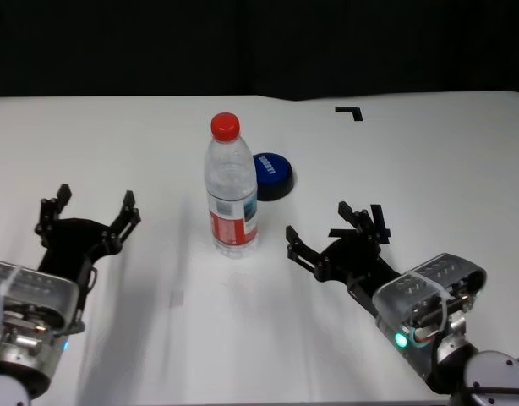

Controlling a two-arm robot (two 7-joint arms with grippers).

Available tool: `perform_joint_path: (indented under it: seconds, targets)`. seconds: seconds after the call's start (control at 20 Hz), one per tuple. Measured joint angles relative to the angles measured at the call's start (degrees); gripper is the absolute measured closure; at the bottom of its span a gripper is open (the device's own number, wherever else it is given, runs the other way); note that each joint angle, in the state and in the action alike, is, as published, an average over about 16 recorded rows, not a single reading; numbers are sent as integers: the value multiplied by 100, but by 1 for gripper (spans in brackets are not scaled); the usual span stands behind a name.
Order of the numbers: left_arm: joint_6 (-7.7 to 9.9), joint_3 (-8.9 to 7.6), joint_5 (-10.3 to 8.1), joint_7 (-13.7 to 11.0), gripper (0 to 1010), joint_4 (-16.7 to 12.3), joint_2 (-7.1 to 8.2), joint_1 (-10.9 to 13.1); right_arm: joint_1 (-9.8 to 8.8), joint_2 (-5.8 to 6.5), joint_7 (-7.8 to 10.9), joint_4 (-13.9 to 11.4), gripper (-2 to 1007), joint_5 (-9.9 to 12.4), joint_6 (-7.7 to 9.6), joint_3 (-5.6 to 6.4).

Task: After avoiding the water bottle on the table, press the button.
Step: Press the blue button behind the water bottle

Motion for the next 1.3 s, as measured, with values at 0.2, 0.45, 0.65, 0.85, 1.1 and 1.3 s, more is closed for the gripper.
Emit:
perform_joint_path:
  seconds: [0.2, 0.45, 0.65, 0.85, 1.1, 1.3]
  targets:
    - [40, 17, 4, -7, 7, 104, 10, -114, 0, 0, 0, 0, 2, 0, 0, 0]
    - [76, 43, 2, -25, 7, 248, 25, -271, 0, 0, 0, 0, 2, 0, 0, 0]
    - [86, 65, -10, -52, 7, 368, 47, -400, 0, 0, 0, 0, 2, 0, 0, 0]
    - [86, 86, -30, -87, 7, 475, 77, -518, 0, 0, 0, 0, 2, 0, 0, 0]
    - [81, 107, -62, -125, 7, 590, 115, -645, 0, 0, 0, 0, 2, 0, 0, 0]
    - [84, 120, -89, -147, 7, 669, 141, -727, 0, 0, 0, 0, 2, 0, 0, 0]
